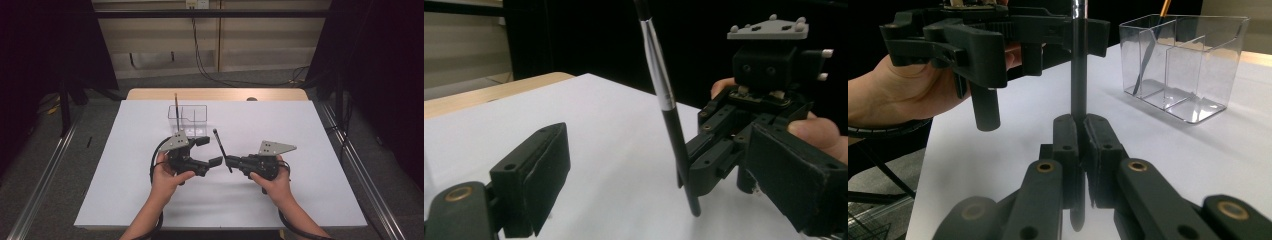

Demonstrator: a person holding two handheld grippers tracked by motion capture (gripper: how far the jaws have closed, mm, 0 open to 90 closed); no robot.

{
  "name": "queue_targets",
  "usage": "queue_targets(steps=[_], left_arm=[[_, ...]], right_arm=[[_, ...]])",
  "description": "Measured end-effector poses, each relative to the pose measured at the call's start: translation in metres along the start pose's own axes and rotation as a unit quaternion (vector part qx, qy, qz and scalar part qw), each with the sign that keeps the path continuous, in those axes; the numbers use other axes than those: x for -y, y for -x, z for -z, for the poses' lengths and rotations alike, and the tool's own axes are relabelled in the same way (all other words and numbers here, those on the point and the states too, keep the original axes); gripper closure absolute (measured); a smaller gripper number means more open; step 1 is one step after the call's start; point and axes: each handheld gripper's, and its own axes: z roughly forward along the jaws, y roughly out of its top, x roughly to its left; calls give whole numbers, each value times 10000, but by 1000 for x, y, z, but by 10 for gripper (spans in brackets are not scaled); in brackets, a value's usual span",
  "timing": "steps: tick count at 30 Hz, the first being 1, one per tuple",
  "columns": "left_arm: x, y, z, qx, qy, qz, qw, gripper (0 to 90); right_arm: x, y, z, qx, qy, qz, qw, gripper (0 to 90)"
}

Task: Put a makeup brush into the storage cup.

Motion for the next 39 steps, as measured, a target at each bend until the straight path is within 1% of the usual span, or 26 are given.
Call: queue_targets(steps=[1, 2, 3, 4, 7, 8, 10, 11, 12, 13, 14, 16, 17, 18, 20, 21, 22, 23, 25, 26, 28, 31, 33, 39], left_arm=[[0, -3, -3, 172, -282, 428, 9985, 126], [1, -3, -4, 183, -360, 499, 9979, 99], [2, -2, -5, 130, -376, 364, 9985, 117], [3, -1, -5, 77, -365, 240, 9990, 197], [1, -1, -6, 92, -246, 240, 9994, 188], [0, 0, -7, 89, -243, 229, 9994, 211], [-1, 0, -7, 148, -209, 247, 9994, 241], [-1, 0, -7, 135, -175, 234, 9995, 254], [-1, 0, -7, 122, -121, 243, 9996, 282], [-1, -1, -7, 142, -71, 303, 9994, 321], [0, -1, -7, 124, -29, 363, 9993, 335], [0, -2, -7, 140, -112, 436, 9989, 424], [0, -2, -8, 157, -90, 471, 9987, 433], [1, -2, -8, 220, -54, 527, 9984, 449], [0, -1, -8, 177, 3, 512, 9985, 490], [0, -1, -7, 188, 39, 538, 9984, 514], [1, -1, -7, 213, 130, 557, 9981, 538], [1, -1, -6, 188, 158, 550, 9982, 575], [1, -1, -6, 268, 225, 598, 9976, 635], [1, -1, -6, 248, 231, 582, 9977, 663], [1, -1, -6, 269, 167, 662, 9973, 718], [1, 0, -5, 244, 99, 705, 9972, 791], [1, 0, -4, 249, 122, 765, 9967, 818], [1, 2, -4, 288, 130, 703, 9970, 837]], right_arm=[[0, 0, 0, -2, -2, 6, 10000, 850], [0, 0, -1, -10, 6, -5, 10000, 850], [0, -1, -1, -16, -2, -4, 10000, 850], [0, -1, -1, -21, -13, 3, 10000, 850], [0, -2, -3, -25, -54, 28, 10000, 851], [0, -2, -3, -33, -58, 18, 10000, 850], [1, -2, -3, -32, -58, 4, 10000, 850], [1, -2, -4, -37, -60, 4, 10000, 850], [1, -2, -4, -37, -63, 9, 10000, 850], [1, -2, -4, -43, -62, 8, 10000, 850], [1, -2, -4, -40, -66, 14, 10000, 850], [1, -3, -4, -43, -59, 14, 10000, 850], [1, -3, -4, -42, -59, 21, 10000, 850], [1, -3, -4, -42, -58, 26, 10000, 850], [1, -3, -4, -40, -58, 28, 10000, 850], [1, -3, -4, -36, -55, 18, 10000, 850], [1, -3, -4, -32, -54, 15, 10000, 850], [1, -2, -4, -34, -55, 13, 10000, 850], [1, -2, -4, -27, -47, 21, 10000, 850], [1, -3, -4, -28, -47, 25, 10000, 850], [1, -3, -4, -26, -46, 27, 10000, 850], [1, -3, -4, -25, -36, 38, 10000, 850], [1, -3, -4, -37, -54, 75, 10000, 849], [2, -4, -6, -63, -35, 114, 9999, 848]])
